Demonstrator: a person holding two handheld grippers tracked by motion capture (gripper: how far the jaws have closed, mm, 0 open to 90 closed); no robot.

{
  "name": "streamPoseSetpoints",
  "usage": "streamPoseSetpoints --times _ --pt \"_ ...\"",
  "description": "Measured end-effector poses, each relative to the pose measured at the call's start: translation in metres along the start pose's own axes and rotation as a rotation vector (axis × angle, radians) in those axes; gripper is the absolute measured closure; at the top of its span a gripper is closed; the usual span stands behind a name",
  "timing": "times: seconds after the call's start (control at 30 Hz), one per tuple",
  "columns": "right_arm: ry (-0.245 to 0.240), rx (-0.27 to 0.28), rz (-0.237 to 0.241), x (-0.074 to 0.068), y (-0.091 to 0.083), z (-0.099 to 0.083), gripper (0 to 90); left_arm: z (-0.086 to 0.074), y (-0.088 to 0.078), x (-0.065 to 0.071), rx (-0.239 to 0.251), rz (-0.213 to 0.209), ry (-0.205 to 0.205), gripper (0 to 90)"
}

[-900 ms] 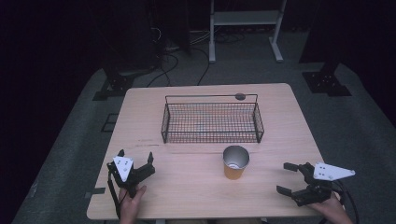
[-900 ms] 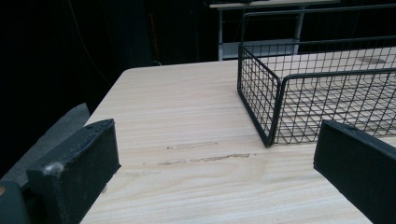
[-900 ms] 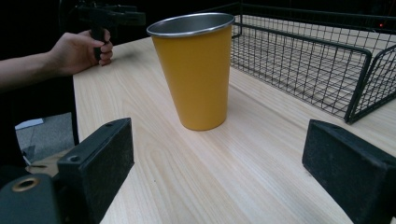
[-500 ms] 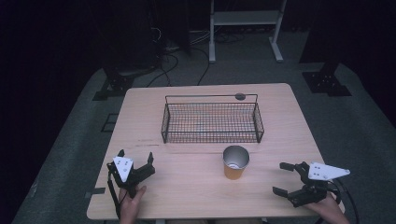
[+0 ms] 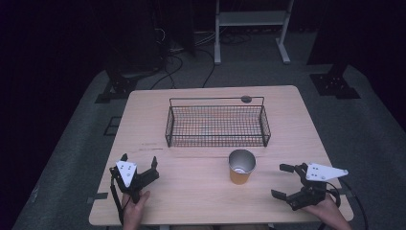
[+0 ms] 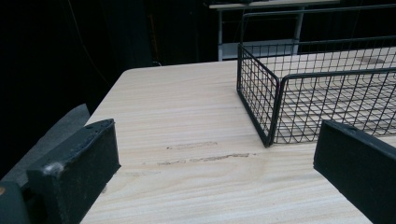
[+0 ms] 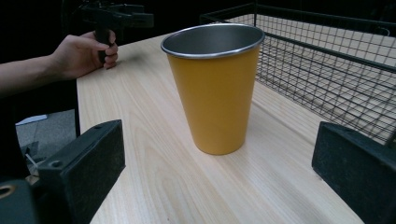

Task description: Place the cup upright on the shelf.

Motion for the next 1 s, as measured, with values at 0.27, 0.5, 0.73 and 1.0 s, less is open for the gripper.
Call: streamPoseSetpoints --times 0.27,0.5,0.73,1.0 --pt "0.013 -0.007 0.0 0.0 0.011 0.006 2.1 0.0 0.0 0.0 -0.001 -0.001 -0.001 0.0" --pt "0.007 -0.027 0.003 -0.001 0.022 0.009 0.3 0.0 0.0 0.0 -0.001 -0.001 -0.002 0.0" --pt "-0.003 -0.056 0.011 -0.002 0.036 0.011 0.3 0.0 0.0 0.0 -0.001 -0.002 -0.002 0.0" --pt "-0.003 -0.094 -0.001 0.001 0.046 0.009 0.2 0.0 0.0 0.0 0.0 -0.004 -0.001 0.0"
Point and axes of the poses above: each handheld gripper's, and its own axes: y roughly forward along the jaws, z roughly out of its top, x roughly to its right, the point moved 8 cm from there along y, roughly forward along the jaws, and after that the axes turned 11 degrees about x, right-handed, at the moved point
